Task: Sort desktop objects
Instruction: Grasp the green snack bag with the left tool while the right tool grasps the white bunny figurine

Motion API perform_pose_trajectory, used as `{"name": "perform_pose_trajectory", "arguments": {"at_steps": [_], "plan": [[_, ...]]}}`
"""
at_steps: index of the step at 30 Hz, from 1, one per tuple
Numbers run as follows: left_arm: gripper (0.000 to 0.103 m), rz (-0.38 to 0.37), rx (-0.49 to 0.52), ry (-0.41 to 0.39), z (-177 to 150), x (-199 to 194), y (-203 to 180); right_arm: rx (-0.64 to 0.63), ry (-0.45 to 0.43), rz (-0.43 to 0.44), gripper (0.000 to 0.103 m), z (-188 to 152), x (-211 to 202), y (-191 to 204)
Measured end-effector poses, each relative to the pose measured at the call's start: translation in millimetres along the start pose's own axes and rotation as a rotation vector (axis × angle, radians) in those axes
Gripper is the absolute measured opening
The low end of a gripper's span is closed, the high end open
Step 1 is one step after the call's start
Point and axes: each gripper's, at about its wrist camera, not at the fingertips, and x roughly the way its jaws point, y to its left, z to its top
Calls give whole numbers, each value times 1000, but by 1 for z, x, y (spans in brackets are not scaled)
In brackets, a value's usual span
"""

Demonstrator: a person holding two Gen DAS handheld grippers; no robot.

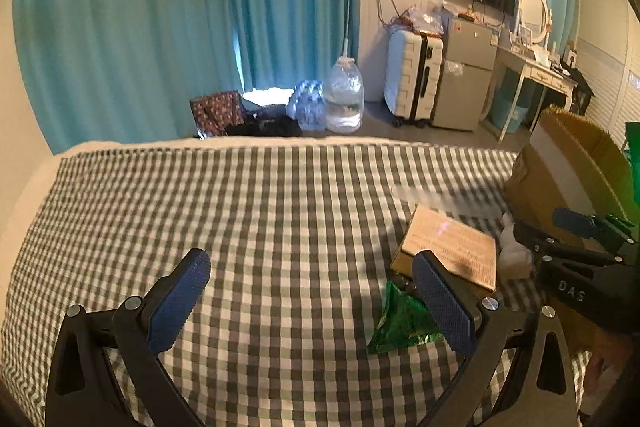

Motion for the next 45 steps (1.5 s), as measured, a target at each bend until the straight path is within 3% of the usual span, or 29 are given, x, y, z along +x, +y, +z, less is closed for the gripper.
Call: {"name": "perform_pose_trajectory", "arguments": {"at_steps": [2,6,9,19,26,28,32,34,35,36,38,40,44,45], "plan": [[103,-5,3,15,-4,7,-1,14,21,0,56,-3,8,-1],[103,-12,0,45,-11,17,-3,71,60,-17,36,-6,21,-14],[103,-18,-7,61,-14,24,-1,79,81,-27,33,-10,30,-20],[103,-66,19,83,-26,38,-13,24,88,-95,33,-21,44,-15],[103,-152,70,99,-34,46,-34,-19,112,-117,42,-23,49,-6],[103,-175,90,134,-39,55,-41,-42,121,-130,46,-25,51,-3],[103,-209,99,214,-49,78,-49,-172,165,-181,71,-37,66,19],[103,-200,78,237,-53,88,-47,-126,156,-154,69,-41,67,14],[103,-204,71,235,-53,89,-45,-72,173,-93,57,-42,69,6],[101,-212,61,224,-52,90,-44,-4,215,-20,54,-42,76,-6],[93,-234,50,209,-50,89,-43,19,213,25,50,-40,76,-15],[82,-243,60,207,-50,87,-42,22,203,27,50,-40,73,-16],[45,-285,94,196,-46,85,-55,8,189,18,50,-41,70,-14],[44,-283,103,191,-43,85,-60,6,186,18,50,-41,68,-14]]}}
